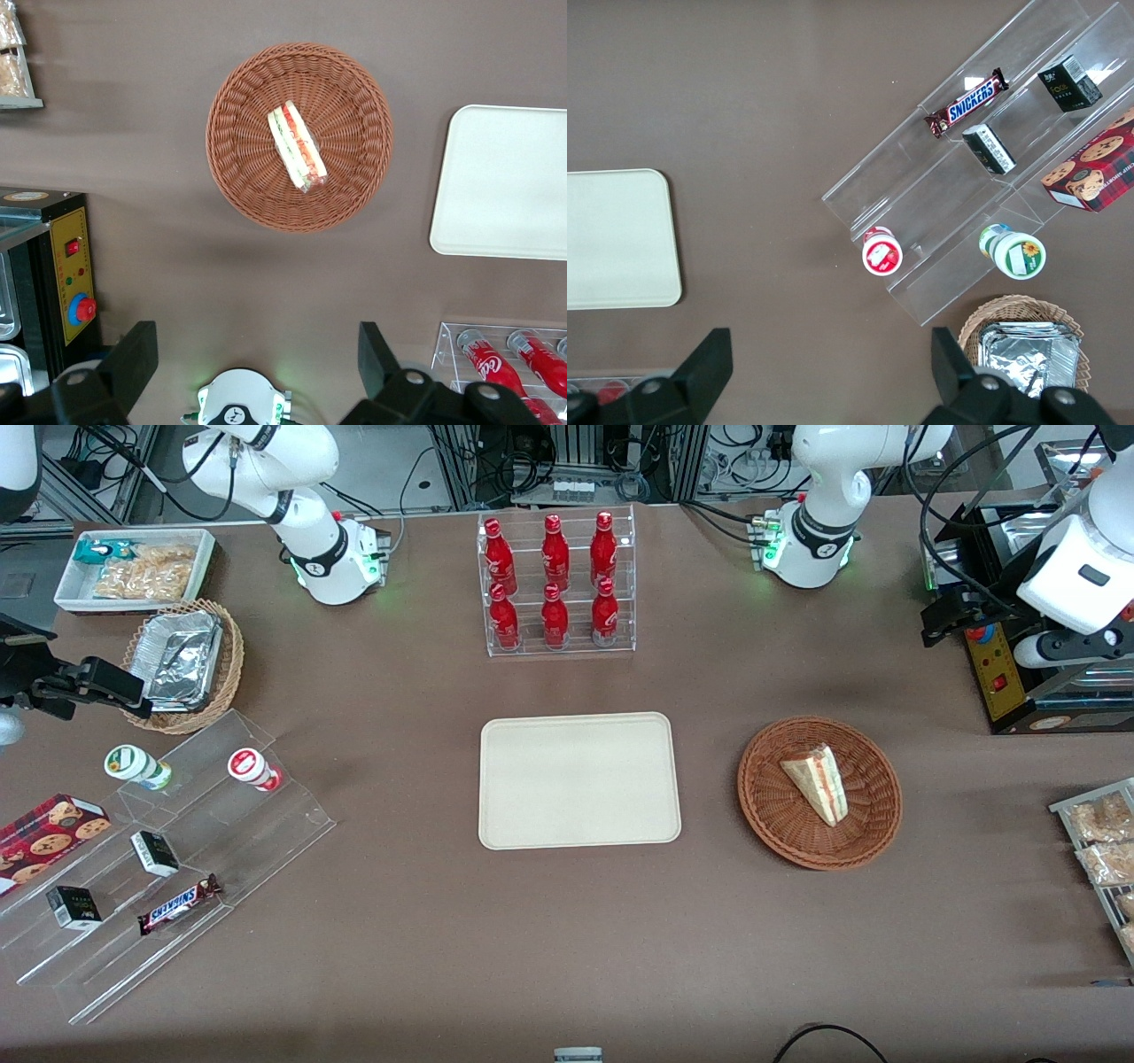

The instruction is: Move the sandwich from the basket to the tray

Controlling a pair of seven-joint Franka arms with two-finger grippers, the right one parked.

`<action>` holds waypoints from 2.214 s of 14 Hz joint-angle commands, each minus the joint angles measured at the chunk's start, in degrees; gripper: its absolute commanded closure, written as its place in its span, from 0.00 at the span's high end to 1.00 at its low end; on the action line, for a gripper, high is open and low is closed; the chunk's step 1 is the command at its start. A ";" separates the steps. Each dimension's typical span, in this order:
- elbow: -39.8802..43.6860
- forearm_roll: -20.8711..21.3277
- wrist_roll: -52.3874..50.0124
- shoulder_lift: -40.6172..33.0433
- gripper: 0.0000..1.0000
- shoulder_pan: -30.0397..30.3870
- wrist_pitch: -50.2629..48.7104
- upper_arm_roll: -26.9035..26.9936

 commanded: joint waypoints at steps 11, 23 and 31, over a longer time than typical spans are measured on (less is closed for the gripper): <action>-10.57 1.50 -6.51 5.47 1.00 0.90 13.45 0.55; -26.50 1.59 -35.01 14.51 1.00 -7.45 36.42 0.46; -32.04 4.48 -34.84 18.47 1.00 -6.58 46.44 0.55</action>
